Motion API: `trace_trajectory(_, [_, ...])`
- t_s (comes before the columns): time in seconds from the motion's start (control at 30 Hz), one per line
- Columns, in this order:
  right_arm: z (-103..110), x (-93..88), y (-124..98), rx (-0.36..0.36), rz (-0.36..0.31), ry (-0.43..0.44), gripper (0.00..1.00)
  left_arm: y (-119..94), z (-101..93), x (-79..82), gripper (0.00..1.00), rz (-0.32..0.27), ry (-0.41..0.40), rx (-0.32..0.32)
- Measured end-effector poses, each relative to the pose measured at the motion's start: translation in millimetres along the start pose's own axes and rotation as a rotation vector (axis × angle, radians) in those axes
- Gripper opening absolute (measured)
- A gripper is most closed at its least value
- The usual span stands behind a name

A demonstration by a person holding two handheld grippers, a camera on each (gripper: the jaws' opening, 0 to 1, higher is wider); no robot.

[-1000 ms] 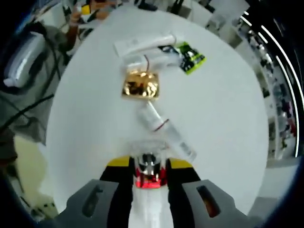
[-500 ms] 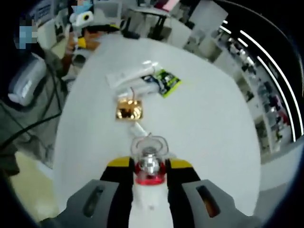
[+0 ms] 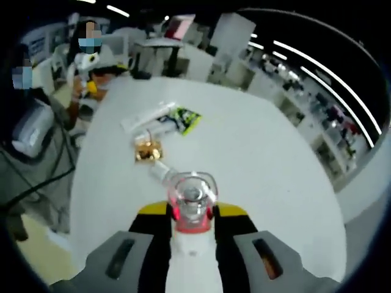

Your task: Arrange the skincare products in the storage area until every visible bottle or jar stands upright without overlapping.

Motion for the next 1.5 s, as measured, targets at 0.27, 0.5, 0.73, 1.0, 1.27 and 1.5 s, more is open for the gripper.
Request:
trace_trajectory(0.27, [-13.0,-12.6,-14.7,-0.056,-0.084,0.085,0.24,6.4,-3.6,-2.5,0.96,0.013,0.002,-0.003])
trace_trajectory(0.5, [-25.7,-21.2,-24.2,-0.092,-0.171,0.144,0.24,13.5,-7.4,-10.1,0.96,0.033,-0.003,-0.015])
trace_trajectory(0.73, [-22.0,-21.9,-23.6,-0.137,-0.231,0.180,0.25,12.4,-10.1,-12.3,0.96,0.035,-0.004,-0.025])
trace_trajectory(1.0, [-30.4,-23.7,-23.9,-0.194,-0.335,0.232,0.26,11.9,-9.0,-13.5,0.96,0.030,-0.010,-0.023])
trace_trajectory(1.27, [-41.9,-27.8,-31.3,-0.258,-0.426,0.202,0.27,16.3,-10.4,-16.7,0.96,0.046,-0.013,-0.026])
trace_trajectory(1.5, [-42.9,-22.7,-35.5,-0.331,-0.517,0.150,0.32,15.7,-16.4,-16.5,0.96,0.032,-0.030,-0.045])
Point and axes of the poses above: the point that each gripper's makers call its tool centre point, and the gripper's own axes: y roughly forward along the fingers, z roughly to its left, x roughly out of its top, the point moved 1 cm from there along -y, roughly backward along the fingers, and after that the axes turned 13 degrees about -z, right-handed, at the moved point
